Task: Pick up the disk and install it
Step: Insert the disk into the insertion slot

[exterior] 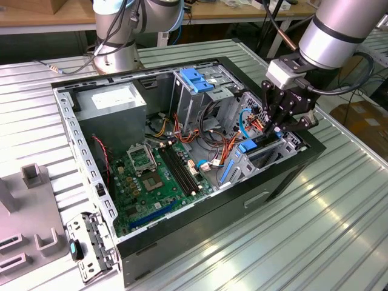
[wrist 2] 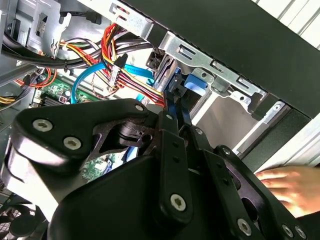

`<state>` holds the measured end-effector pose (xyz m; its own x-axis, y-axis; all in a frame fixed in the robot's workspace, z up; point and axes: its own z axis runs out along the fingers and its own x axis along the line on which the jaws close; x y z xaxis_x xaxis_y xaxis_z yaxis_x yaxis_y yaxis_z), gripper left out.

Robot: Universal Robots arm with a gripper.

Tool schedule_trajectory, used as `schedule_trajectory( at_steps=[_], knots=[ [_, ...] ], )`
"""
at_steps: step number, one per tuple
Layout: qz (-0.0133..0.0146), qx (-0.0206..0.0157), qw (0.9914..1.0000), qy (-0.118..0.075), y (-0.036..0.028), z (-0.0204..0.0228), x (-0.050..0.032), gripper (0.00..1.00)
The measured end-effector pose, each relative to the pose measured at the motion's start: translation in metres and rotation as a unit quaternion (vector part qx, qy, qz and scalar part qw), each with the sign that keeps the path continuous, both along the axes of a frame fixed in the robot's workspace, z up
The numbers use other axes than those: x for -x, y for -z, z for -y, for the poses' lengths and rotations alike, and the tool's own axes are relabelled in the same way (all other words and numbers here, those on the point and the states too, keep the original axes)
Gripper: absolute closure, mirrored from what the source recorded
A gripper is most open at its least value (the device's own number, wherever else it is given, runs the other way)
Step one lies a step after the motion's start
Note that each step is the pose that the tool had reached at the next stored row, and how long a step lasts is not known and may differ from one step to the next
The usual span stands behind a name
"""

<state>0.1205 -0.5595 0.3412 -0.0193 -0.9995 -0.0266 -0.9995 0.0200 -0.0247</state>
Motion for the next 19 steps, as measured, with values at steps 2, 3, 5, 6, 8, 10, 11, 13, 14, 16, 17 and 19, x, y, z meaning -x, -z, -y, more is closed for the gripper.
schedule_trajectory(
  at_steps=[2,3,5,6,8,10,11,13,14,16,17,19],
  knots=[
    [0.0000,-0.0003,1.00000,0.000,-0.0001,0.0001,0.0000,0.83],
    [0.0001,-0.0009,1.00000,0.000,0.0000,0.0001,0.0000,0.83],
    [0.0006,-0.0010,1.00000,0.000,-0.0013,0.0001,0.0000,0.76],
    [0.0008,-0.0011,1.00000,0.000,-0.0036,0.0001,0.0000,0.69],
    [0.0008,-0.0010,1.00000,0.000,-0.0093,0.0001,0.0000,0.69],
    [0.0008,-0.0011,1.00000,0.000,-0.0100,0.0001,0.0000,0.71],
    [0.0008,-0.0011,1.00000,0.000,-0.0101,0.0001,0.0000,0.78],
    [0.0008,-0.0011,1.00000,0.000,-0.0102,0.0001,0.0000,0.84],
    [0.0008,-0.0011,1.00000,0.000,-0.0103,0.0001,0.0000,0.89],
    [0.0008,-0.0011,1.00000,0.000,-0.0105,0.0001,0.0000,0.89],
    [0.0009,-0.0011,1.00000,0.000,-0.0105,0.0001,0.0000,0.89],
    [0.0008,-0.0011,1.00000,0.000,-0.0107,0.0001,0.0000,0.89]
  ],
)
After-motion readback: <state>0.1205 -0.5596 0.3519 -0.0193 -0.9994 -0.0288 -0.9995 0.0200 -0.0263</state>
